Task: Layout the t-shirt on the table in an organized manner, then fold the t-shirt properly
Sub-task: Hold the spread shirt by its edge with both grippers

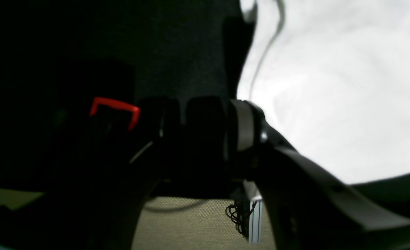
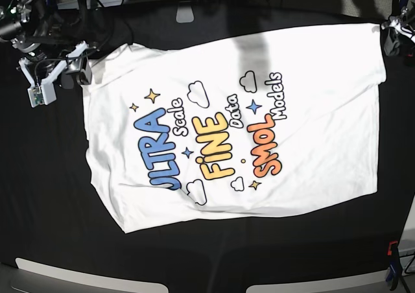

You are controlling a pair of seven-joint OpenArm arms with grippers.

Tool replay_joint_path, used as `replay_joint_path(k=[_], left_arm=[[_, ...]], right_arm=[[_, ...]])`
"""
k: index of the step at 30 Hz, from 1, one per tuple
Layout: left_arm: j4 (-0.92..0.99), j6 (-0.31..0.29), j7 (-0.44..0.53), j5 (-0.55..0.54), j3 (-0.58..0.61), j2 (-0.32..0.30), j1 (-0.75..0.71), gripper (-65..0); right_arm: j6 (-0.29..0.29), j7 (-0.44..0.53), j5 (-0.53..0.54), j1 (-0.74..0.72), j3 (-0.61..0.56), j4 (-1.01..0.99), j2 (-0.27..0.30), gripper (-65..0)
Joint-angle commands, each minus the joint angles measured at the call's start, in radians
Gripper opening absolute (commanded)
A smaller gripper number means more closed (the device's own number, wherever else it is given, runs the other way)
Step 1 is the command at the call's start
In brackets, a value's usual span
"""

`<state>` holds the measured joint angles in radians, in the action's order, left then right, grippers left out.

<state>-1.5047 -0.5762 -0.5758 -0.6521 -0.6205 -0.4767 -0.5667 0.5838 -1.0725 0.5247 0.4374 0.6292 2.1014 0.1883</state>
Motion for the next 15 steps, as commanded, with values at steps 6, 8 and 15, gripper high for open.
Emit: replay_joint_path(k=[6, 8, 15], left_arm=[[-0.008, -0.032, -0.033, -0.019, -0.006, -0.002, -0.016, -43.9], [-0.008, -0.079, -0.032, -0.058, -0.01, -0.001, -0.018, -43.9], [-0.008, -0.122, -0.084, -0.236, -0.14, 0.0, -0.018, -43.9]], right_arm=[[0.01, 0.016, 0.01, -0.002, 0.005, 0.019, 0.011, -39.5], [0.01, 0.016, 0.01, -0.002, 0.005, 0.019, 0.011, -39.5], [0.01, 0.017, 0.011, -0.002, 0.005, 0.019, 0.011, -39.5]])
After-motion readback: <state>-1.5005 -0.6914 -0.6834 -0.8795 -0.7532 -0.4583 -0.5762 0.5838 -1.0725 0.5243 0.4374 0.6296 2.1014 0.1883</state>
